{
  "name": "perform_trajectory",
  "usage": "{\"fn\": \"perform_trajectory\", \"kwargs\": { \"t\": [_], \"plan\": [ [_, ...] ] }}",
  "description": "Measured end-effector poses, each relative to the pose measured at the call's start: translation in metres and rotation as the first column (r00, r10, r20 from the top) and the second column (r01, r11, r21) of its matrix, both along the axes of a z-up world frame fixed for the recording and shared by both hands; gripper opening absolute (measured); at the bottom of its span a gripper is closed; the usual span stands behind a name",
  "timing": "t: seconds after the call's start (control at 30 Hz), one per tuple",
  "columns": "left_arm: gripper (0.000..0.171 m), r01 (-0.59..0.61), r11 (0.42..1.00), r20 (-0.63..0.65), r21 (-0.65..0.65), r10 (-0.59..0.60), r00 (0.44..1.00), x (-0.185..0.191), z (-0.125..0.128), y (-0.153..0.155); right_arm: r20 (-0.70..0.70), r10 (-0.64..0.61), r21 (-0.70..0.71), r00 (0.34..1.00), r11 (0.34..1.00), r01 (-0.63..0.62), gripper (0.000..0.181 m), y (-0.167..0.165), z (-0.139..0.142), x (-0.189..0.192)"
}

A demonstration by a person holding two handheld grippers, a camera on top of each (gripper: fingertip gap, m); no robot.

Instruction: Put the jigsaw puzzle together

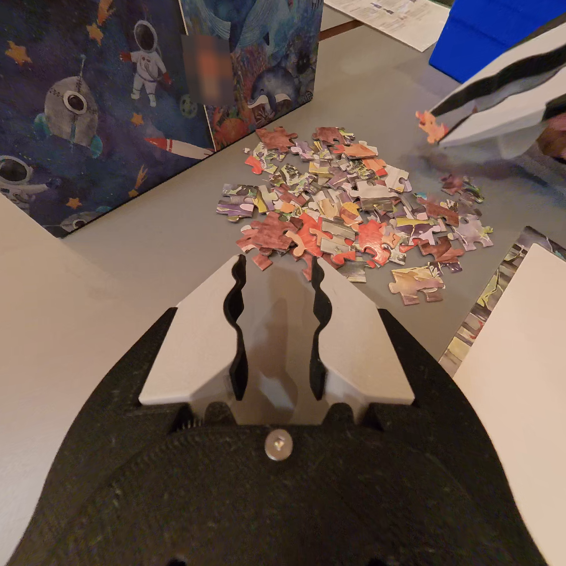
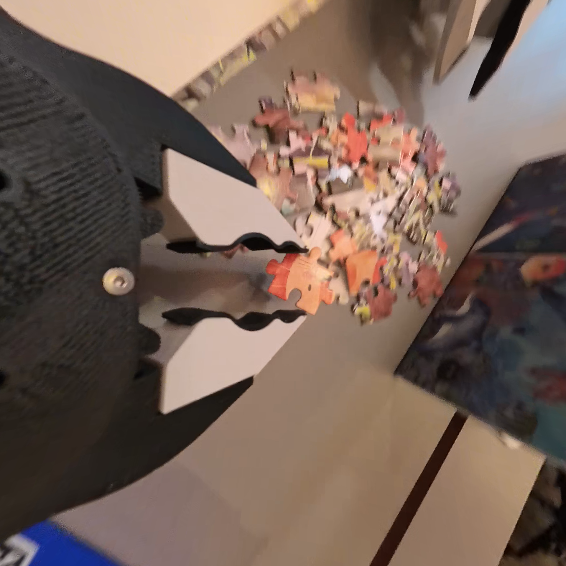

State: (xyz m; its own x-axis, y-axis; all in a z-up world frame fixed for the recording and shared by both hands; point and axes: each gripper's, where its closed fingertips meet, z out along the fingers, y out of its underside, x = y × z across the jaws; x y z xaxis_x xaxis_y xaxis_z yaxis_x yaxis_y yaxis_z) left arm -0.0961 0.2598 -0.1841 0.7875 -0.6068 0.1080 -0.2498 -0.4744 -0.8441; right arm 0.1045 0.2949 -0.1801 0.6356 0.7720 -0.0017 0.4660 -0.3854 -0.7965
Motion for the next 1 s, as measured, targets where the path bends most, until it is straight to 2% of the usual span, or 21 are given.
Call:
{"fn": "perform_trajectory", "kwargs": {
  "t": [0.1, 0.27, 1.0],
  "plan": [
    [0.042, 0.000, 1.000, -0.002, 0.001, 0.000, 1.000, 0.000, 0.000, 0.000, 0.074, -0.084, -0.016, 0.994, 0.996, 0.086, 0.036, 0.010, -0.013, 0.017],
    [0.042, 0.001, 1.000, -0.003, 0.001, -0.001, 1.000, 0.000, 0.000, 0.000, 0.085, -0.140, -0.050, 0.987, 0.988, 0.144, 0.036, 0.014, -0.020, 0.025],
    [0.042, 0.003, 1.000, -0.010, 0.001, -0.003, 1.000, 0.001, -0.001, 0.000, 0.096, -0.117, -0.052, 0.988, 0.991, 0.123, 0.034, 0.011, -0.023, 0.017]
  ]
}}
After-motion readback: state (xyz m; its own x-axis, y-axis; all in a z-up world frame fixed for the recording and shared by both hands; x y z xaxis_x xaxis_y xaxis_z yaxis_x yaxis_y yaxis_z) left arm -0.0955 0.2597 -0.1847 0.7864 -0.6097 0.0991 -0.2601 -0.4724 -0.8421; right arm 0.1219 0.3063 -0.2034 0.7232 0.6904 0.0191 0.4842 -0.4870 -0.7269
